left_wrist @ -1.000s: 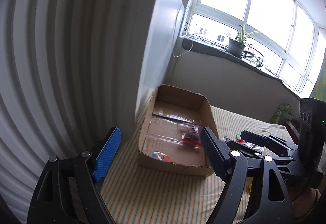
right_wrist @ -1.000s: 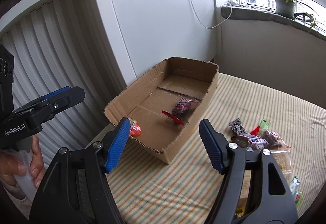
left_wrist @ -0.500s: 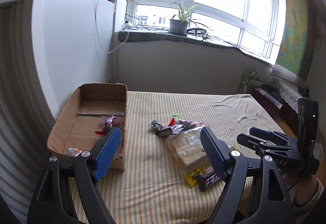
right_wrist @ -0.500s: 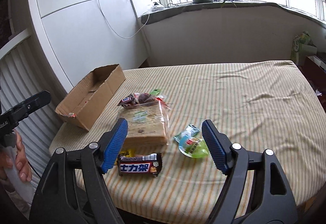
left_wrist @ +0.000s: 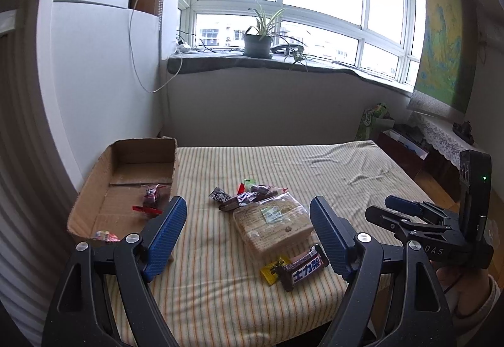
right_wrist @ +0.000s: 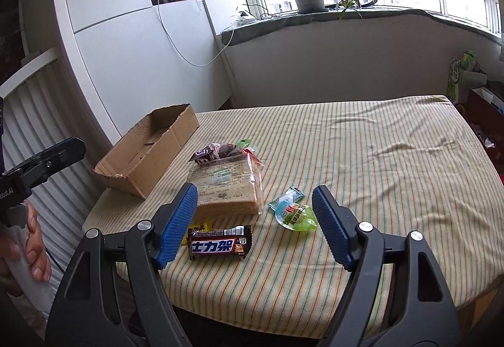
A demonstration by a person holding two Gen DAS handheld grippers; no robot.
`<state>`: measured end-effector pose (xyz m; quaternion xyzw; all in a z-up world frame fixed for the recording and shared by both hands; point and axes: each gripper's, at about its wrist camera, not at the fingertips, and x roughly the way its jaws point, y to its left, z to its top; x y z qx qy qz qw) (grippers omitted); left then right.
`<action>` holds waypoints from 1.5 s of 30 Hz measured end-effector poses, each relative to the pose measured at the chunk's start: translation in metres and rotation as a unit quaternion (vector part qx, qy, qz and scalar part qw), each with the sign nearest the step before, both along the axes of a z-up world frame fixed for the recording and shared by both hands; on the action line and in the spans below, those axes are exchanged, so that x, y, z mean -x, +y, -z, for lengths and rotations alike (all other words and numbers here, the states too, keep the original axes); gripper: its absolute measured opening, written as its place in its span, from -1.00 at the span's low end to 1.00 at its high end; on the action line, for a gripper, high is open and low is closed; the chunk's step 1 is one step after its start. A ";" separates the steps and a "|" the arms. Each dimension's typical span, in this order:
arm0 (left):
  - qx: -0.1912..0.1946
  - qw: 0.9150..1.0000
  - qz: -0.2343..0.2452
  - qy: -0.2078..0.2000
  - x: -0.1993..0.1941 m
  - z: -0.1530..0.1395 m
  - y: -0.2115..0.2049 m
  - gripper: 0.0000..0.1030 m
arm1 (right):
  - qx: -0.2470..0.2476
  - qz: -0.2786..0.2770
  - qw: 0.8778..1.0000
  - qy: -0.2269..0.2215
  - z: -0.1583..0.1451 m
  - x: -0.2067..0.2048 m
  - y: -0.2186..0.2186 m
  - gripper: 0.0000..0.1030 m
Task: Organize snacks
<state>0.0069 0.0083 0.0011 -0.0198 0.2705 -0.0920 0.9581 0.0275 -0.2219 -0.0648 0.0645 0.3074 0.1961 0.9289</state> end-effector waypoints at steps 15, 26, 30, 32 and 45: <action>0.020 0.994 0.055 0.091 0.009 0.100 -0.037 0.57 | 0.047 0.018 0.996 0.072 0.082 0.016 -0.013 0.51; 0.024 0.989 0.074 0.125 -0.018 0.126 -0.073 0.56 | 0.070 0.002 0.995 0.074 0.083 -0.034 -0.015 0.51; 0.013 0.988 0.079 0.130 -0.031 0.133 -0.079 0.55 | 0.079 -0.022 0.993 0.086 0.084 -0.060 -0.008 0.51; 0.008 0.988 0.080 0.129 -0.034 0.136 -0.079 0.50 | 0.085 -0.036 0.992 0.090 0.087 -0.068 -0.002 0.51; 0.010 0.989 0.094 0.111 -0.036 0.134 -0.075 -0.21 | 0.073 -0.023 0.994 0.074 0.081 -0.054 -0.013 -0.24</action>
